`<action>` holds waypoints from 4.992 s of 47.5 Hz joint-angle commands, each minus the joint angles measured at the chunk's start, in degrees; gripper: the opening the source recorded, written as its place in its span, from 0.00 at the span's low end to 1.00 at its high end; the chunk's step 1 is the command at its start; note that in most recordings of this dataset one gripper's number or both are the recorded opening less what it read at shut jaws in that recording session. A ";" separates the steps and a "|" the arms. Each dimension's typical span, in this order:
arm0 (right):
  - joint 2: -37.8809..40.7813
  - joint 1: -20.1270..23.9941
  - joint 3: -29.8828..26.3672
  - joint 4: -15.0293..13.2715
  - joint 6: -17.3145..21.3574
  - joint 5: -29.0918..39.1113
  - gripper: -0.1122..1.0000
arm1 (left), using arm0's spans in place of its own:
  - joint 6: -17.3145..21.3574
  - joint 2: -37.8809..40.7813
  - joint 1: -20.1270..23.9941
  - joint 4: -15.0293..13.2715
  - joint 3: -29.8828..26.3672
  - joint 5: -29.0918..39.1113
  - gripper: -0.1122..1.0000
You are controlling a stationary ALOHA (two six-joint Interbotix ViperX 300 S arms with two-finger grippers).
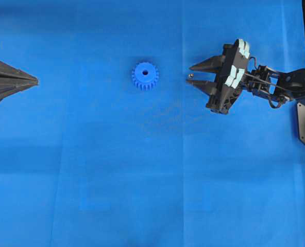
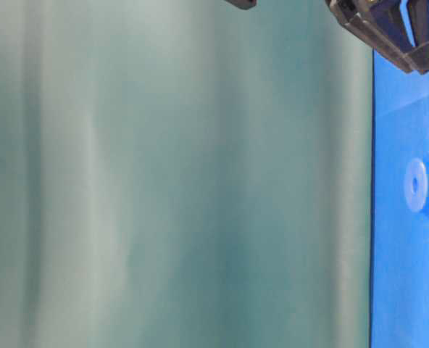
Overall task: Insert the shaft placed at a random location into the center hole of the small gear at another random location.
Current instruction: 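Close the right gripper on the silver shaft and lift it, then carry the held shaft left over the blue gear's center hole, then lower the shaft into the gear's center hole with the right gripper, then open the right gripper and withdraw it rightward from the gear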
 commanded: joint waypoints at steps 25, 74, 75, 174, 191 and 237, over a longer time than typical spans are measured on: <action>-4.48 0.53 -1.49 -0.26 0.09 1.85 0.13 | -0.35 0.00 0.09 0.00 -0.53 0.18 0.10; -5.54 0.53 -15.64 -0.88 -1.05 15.21 0.13 | -0.53 -0.26 0.18 0.00 -0.53 0.88 0.10; -5.19 0.53 -16.35 -0.97 -1.05 15.47 0.13 | -0.53 -0.26 0.09 0.00 -0.53 0.97 0.10; 9.05 1.41 -23.99 -0.44 -0.70 15.91 0.13 | -0.53 -0.35 0.09 0.00 -0.53 1.32 0.10; 8.96 1.41 -23.99 -0.44 -0.70 16.17 0.13 | -0.53 -0.35 0.09 0.09 -0.53 1.14 0.10; -4.31 1.41 -24.52 -0.53 -1.14 23.20 0.83 | -0.53 -0.44 0.18 0.09 -0.62 1.14 0.10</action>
